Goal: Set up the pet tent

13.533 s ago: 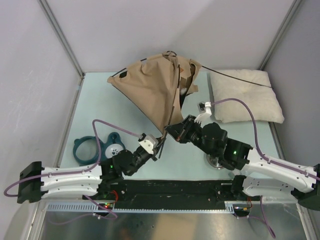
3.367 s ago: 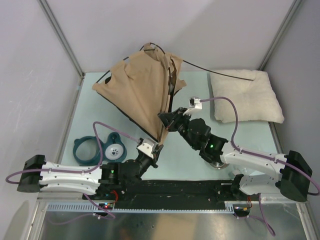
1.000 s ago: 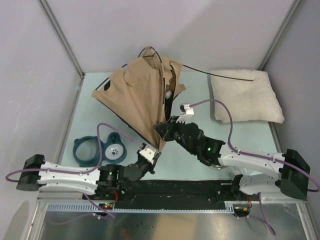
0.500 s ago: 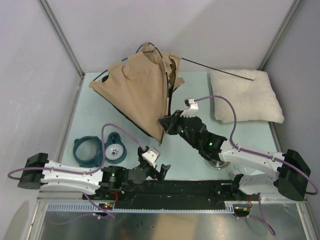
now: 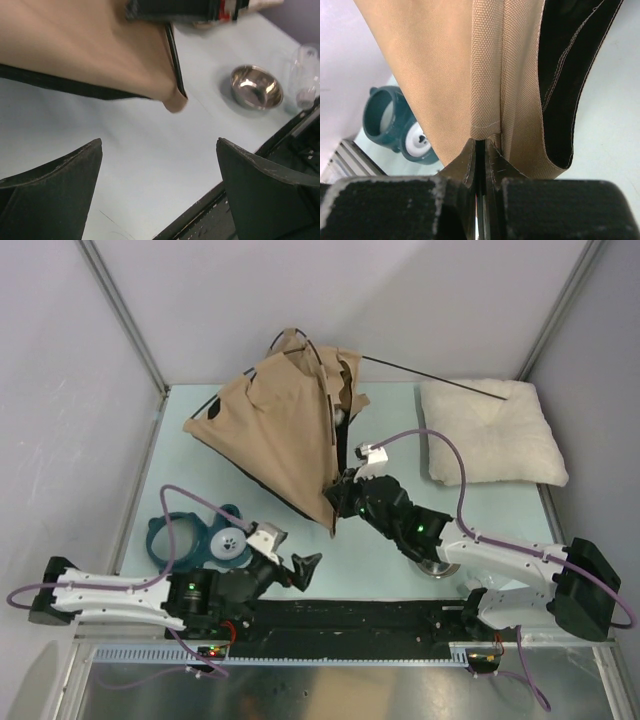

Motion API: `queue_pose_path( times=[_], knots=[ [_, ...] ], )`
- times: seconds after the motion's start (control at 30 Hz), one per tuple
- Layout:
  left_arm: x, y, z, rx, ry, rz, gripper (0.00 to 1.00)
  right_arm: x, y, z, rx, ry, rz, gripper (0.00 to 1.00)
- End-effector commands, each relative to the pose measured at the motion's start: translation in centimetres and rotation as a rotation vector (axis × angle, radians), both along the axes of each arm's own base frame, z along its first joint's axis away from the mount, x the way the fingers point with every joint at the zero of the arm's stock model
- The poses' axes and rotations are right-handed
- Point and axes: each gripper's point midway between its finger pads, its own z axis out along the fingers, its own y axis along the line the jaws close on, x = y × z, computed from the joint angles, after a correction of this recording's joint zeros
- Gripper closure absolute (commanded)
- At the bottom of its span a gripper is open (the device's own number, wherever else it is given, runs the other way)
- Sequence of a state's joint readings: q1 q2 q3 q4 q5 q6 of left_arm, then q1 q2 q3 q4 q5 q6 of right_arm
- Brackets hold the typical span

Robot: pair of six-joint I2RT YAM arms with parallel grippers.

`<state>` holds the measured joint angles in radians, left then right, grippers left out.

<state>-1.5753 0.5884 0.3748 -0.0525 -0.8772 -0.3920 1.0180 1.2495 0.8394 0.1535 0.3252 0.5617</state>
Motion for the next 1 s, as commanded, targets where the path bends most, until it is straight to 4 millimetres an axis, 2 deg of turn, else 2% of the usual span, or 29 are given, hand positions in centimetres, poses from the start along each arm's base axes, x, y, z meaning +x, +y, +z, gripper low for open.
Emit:
queue_pose_path(
  times=[0.0, 0.13, 0.37, 0.5, 0.6, 0.73, 0.8, 0.87, 0.97],
  knots=[
    [1.6, 3.0, 4.7, -0.111, -0.045, 0.13, 0.0, -1.3, 0.2, -2.9, -0.149, -0.024, 0.075, 1.0],
    [2.7, 5.0, 7.1, -0.098, -0.108, 0.207, 0.0, -2.3, 1.4, -5.4, -0.233, -0.039, 0.091, 1.0],
    [4.1, 7.6, 11.5, -0.03, -0.193, 0.326, 0.0, -3.7, 4.2, -11.0, -0.328, 0.009, 0.126, 1.0],
    [4.7, 8.8, 13.3, -0.058, -0.202, 0.354, 0.0, -4.5, 5.9, -12.5, -0.375, 0.006, 0.149, 1.0],
    [5.0, 9.5, 14.0, -0.078, -0.201, 0.375, 0.0, -4.9, 6.8, -12.2, -0.381, -0.001, 0.152, 0.97],
    [5.3, 10.4, 14.2, -0.089, -0.192, 0.414, 0.0, -5.5, 7.4, -10.9, -0.361, -0.011, 0.158, 0.71],
    [5.4, 10.7, 14.2, -0.104, -0.181, 0.428, 0.0, -5.8, 7.5, -9.8, -0.331, -0.008, 0.16, 0.54],
    [5.6, 11.0, 14.4, -0.128, -0.17, 0.438, 0.0, -6.0, 7.3, -8.3, -0.298, -0.01, 0.159, 0.42],
    [5.8, 11.0, 14.4, -0.143, -0.158, 0.447, 0.0, -6.5, 7.2, -5.6, -0.243, -0.032, 0.181, 0.31]
  ],
)
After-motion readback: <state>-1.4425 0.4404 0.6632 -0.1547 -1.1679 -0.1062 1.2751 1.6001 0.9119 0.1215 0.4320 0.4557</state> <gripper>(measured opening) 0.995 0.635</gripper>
